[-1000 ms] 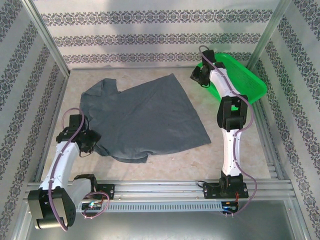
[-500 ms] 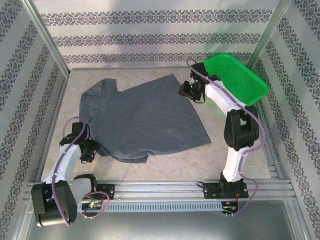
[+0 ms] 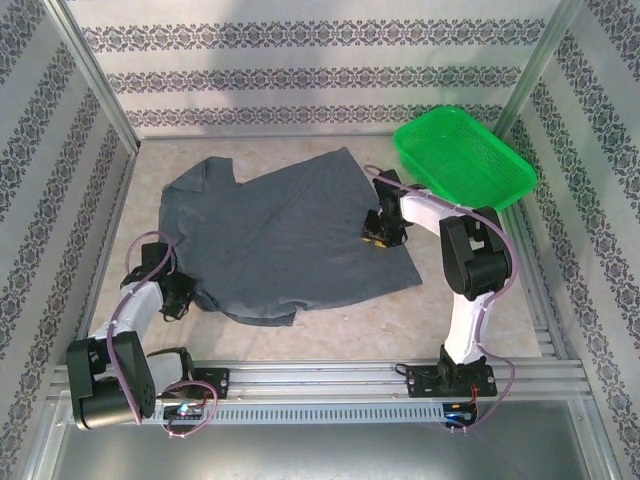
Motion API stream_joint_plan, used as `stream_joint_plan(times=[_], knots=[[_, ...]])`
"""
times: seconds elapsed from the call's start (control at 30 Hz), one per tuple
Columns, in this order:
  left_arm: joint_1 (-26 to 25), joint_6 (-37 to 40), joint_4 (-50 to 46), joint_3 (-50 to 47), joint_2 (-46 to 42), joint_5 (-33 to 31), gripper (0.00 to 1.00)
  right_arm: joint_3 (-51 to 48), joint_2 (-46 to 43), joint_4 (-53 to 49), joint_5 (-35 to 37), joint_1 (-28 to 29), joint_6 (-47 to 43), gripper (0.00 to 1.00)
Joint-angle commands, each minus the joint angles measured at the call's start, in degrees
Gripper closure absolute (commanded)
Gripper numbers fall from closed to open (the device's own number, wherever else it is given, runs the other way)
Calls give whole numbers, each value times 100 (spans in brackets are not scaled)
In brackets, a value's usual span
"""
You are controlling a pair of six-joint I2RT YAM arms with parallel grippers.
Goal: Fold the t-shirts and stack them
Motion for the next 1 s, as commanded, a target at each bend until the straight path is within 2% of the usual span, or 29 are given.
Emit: stream_joint_plan(times=[0.0,0.2,0.37,0.57,0.63,0.73,0.87,0.9,0.93,0.97], knots=[[225,324,154,269,244,-158,100,388,468,-330,417,-220,-219,67],[843,819,-100,1052,374,-445,100,1919,1332,-1185,620,-259,-306,71],[1044,943,107,1590,705,-480,100,2911,1862,-1660,520,-414,-157,73],[1125,975,1049,1855,1046,79,100,3701,1973,-1899,616,-531,-468,73],[1116,850,1564,1780,1061,475,100,3799,1840,-1855,534,-490,-735,69],[1086,699,1834,1672,1093,825,99,3659,1316,-1892,849,-259,-1079,63],[1076,683,2038,1361,1081,1090,98,2404,33,-1384,863,362,-1211,58],[1079,698,2033,1320,1110,1111,91,2008,-248,-1259,769,600,-1198,58],[1081,712,1949,1326,1165,1102,74,1683,-501,-1150,692,820,-1183,58],[1077,750,1892,1350,1234,1161,54,1300,-730,-1001,598,1067,-1161,58]])
